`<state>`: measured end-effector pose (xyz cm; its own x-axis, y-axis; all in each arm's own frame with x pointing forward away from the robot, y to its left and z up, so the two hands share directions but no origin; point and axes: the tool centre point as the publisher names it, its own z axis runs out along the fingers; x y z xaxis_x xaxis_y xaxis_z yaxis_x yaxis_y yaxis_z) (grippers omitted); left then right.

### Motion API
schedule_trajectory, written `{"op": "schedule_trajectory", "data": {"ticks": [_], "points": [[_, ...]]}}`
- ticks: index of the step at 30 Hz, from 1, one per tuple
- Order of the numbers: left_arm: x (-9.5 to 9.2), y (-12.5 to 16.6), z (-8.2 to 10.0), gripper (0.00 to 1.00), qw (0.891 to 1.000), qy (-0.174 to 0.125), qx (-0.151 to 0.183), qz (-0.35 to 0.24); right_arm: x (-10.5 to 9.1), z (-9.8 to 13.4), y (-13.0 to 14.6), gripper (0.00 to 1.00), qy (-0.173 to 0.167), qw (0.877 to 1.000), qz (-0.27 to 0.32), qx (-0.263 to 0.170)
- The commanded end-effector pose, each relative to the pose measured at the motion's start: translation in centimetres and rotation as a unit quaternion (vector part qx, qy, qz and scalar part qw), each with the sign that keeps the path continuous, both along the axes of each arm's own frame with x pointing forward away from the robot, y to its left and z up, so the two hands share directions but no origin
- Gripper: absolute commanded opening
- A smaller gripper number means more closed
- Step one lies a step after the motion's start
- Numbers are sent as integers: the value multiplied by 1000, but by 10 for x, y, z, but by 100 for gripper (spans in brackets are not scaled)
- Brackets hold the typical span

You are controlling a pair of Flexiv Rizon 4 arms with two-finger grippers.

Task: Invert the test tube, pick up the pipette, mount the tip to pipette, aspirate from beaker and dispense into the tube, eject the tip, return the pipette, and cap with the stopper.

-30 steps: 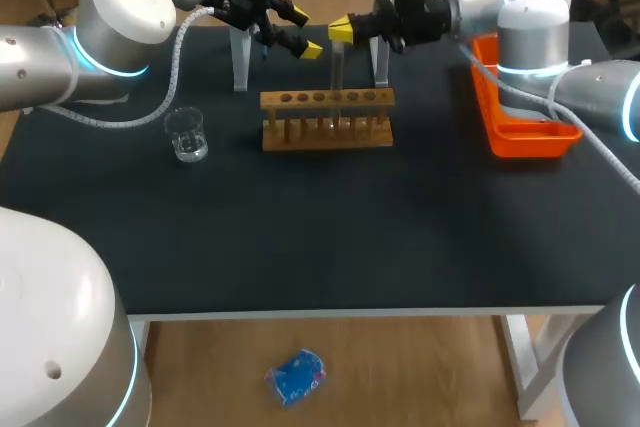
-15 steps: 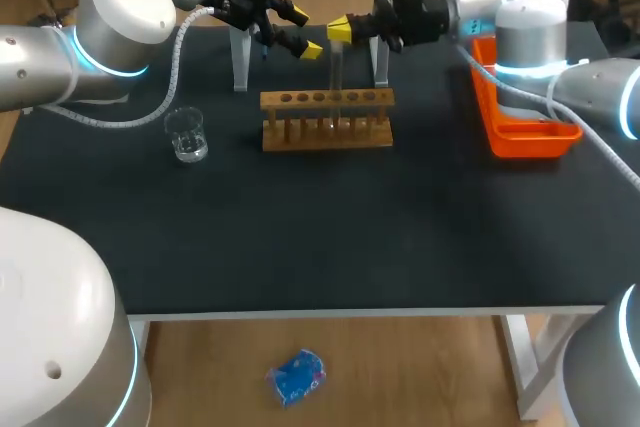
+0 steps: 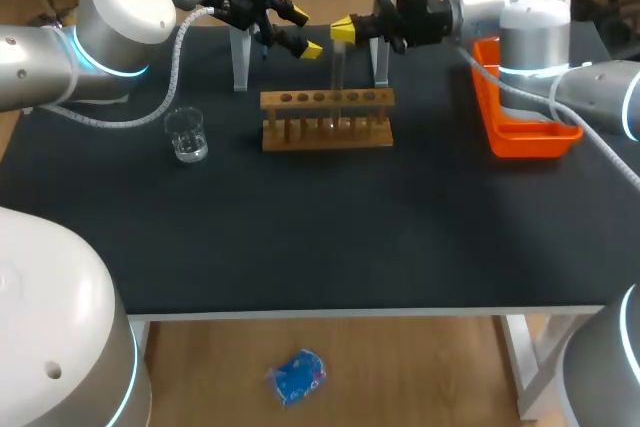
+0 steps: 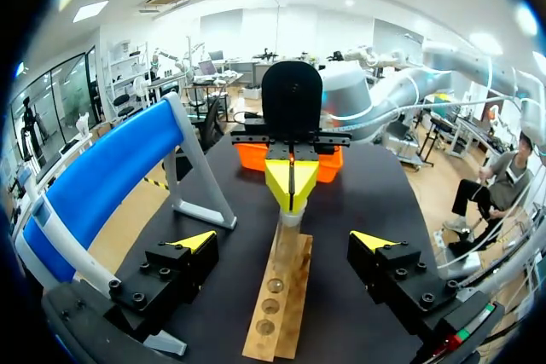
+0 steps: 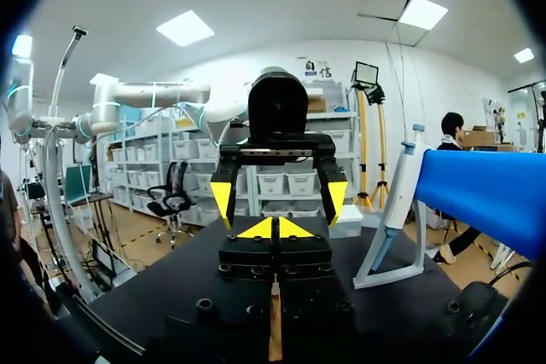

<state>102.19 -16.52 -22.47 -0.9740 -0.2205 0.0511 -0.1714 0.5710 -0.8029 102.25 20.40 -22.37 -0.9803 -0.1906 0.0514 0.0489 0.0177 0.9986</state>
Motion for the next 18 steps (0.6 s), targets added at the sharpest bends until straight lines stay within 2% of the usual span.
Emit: {"op": "schedule_trajectory", "data": {"ticks": [1, 12, 18], "points": [[1, 0, 2, 100, 1000, 3, 3, -2, 2, 0, -1, 0, -3, 1000, 6, 4], [1, 0, 2, 100, 1000, 3, 3, -2, -3, 17, -4, 0, -18, 1000, 8, 7], [1, 0, 2, 100, 1000, 3, 3, -2, -9, 26, -16, 0, -27, 999, -3, -27]]}}
